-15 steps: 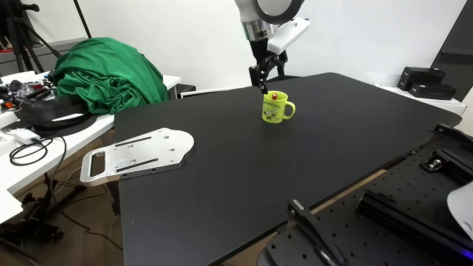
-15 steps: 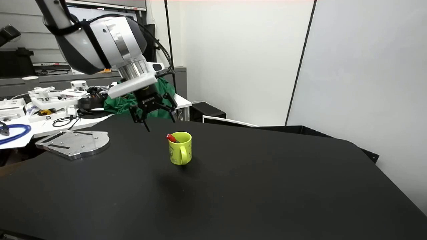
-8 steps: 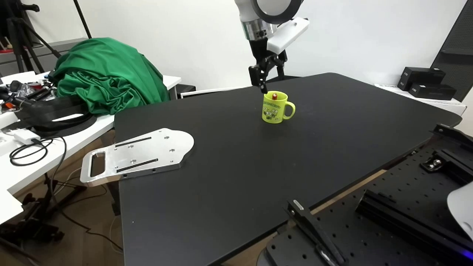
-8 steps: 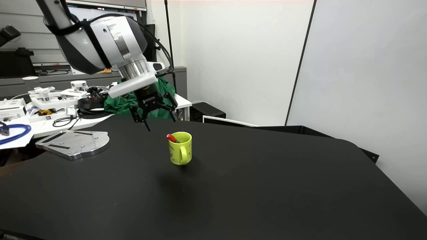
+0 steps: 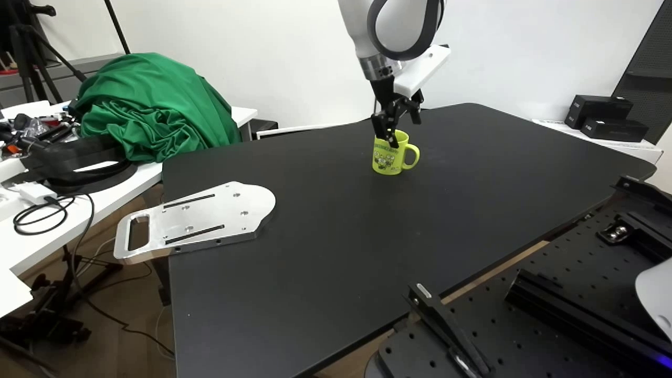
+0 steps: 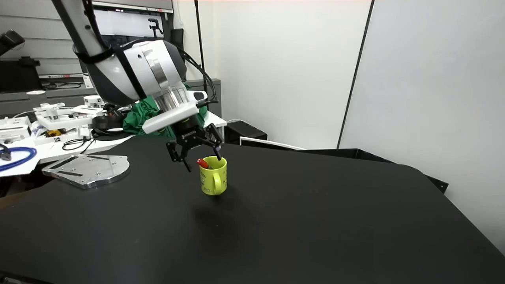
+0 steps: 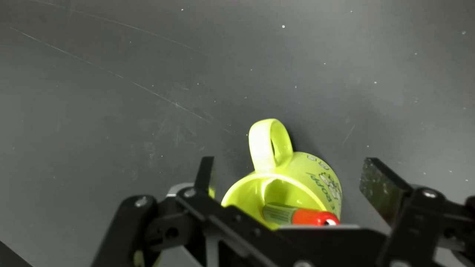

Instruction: Pick the marker from the cup and put it on the table, then pick it and put it back in the cup

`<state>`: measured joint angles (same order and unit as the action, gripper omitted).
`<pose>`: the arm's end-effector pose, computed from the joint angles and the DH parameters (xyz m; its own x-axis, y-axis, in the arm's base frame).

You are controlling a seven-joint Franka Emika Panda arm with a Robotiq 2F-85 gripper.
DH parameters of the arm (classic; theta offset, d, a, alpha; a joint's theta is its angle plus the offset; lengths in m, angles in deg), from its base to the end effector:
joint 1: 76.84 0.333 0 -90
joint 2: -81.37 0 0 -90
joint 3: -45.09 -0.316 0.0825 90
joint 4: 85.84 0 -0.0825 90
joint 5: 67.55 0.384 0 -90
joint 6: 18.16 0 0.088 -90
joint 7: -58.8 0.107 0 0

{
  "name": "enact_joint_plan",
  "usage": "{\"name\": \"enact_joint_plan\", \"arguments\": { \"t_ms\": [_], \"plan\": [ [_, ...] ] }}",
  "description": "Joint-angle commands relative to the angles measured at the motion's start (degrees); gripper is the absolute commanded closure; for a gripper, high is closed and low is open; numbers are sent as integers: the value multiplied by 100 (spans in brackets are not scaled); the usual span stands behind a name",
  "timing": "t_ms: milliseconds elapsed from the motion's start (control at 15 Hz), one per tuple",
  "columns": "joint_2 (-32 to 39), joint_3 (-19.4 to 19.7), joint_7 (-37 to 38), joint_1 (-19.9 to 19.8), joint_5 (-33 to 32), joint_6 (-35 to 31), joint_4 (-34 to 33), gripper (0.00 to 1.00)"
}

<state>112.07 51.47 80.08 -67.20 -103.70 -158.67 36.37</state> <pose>0.5435 0.0282 0.1367 0.9665 0.1921 -0.1702 0.2463 -0.8806 0.4048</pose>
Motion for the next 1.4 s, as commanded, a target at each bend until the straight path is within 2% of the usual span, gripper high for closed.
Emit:
{"name": "enact_joint_plan", "arguments": {
  "t_ms": [0, 467, 1333],
  "plan": [
    [260, 196, 202, 123, -64, 80, -240, 0],
    [378, 351, 239, 227, -67, 80, -470, 0],
    [385, 377, 326, 364, -77, 44, -617, 0]
  ]
}}
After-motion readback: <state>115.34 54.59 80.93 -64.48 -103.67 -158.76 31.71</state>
